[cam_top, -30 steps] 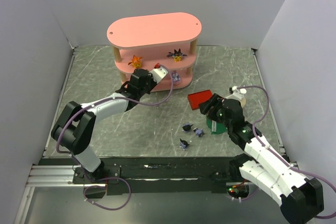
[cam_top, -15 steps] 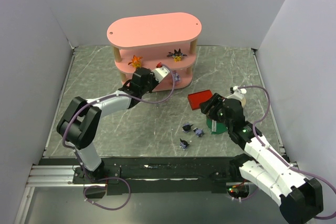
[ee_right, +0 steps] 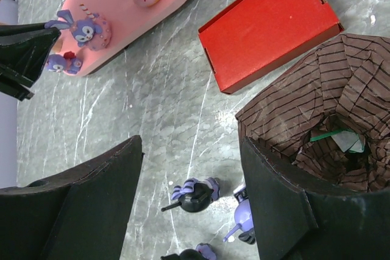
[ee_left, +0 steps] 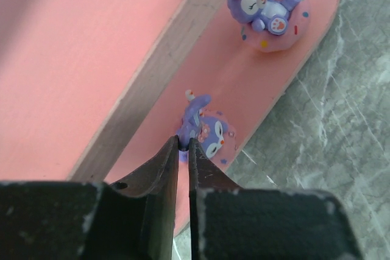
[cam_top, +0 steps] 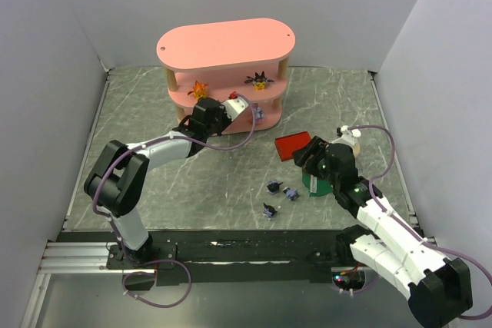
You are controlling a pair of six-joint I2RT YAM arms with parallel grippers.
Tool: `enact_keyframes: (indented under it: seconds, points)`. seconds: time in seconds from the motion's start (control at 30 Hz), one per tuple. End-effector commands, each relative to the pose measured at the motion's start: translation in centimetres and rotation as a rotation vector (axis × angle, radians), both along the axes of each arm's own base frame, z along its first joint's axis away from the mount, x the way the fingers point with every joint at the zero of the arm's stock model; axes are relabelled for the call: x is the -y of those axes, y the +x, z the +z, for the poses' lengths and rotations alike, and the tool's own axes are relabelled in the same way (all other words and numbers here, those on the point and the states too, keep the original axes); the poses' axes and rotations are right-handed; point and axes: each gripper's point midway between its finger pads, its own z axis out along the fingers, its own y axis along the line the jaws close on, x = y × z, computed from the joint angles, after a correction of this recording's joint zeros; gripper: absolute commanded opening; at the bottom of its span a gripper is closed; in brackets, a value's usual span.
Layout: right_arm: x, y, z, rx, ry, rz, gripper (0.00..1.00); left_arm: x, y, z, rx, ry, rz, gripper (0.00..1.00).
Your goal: Place and organize the plastic toys onto the shelf
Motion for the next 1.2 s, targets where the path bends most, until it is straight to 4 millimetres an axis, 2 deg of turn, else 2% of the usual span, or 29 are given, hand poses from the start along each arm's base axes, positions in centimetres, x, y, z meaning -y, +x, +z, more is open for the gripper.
enact_keyframes:
  seconds: [0.0, 0.27, 0.37, 0.53, 1.0, 1.03, 1.07, 1.13, 1.17]
  points:
    - [0.1, 0.7, 0.5, 0.032, 0.006, -0.009, 0.73, 1.3, 0.9, 3.5, 0.077, -0.049, -0.045, 0.16]
    - [0.1, 0.7, 0.4, 0.030, 0.003, -0.007, 0.73, 1.4, 0.9, 3.7, 0.091, -0.059, -0.054, 0.19]
    - [0.2, 0.7, 0.4, 0.028, 0.003, -0.010, 0.73, 1.6, 1.0, 3.3, 0.082, -0.052, -0.054, 0.18]
    - [0.4, 0.7, 0.6, 0.033, -0.002, -0.015, 0.73, 1.8, 1.3, 2.9, 0.080, -0.056, -0.054, 0.01]
    - [0.6, 0.9, 0.3, 0.026, -0.002, -0.020, 0.73, 1.9, 1.3, 2.4, 0.091, -0.067, -0.063, 0.01]
    - [0.6, 0.9, 0.3, 0.027, -0.003, -0.023, 0.73, 2.0, 1.2, 2.4, 0.092, -0.066, -0.065, 0.03]
    - [0.6, 0.9, 0.3, 0.026, -0.002, -0.022, 0.73, 1.9, 1.2, 2.3, 0.087, -0.066, -0.066, 0.15]
    - [0.5, 0.9, 0.3, 0.025, 0.002, -0.019, 0.73, 1.8, 1.2, 2.5, 0.089, -0.067, -0.056, 0.21]
    - [0.6, 1.0, 0.4, 0.026, 0.003, -0.020, 0.73, 1.8, 1.1, 2.5, 0.089, -0.065, -0.057, 0.27]
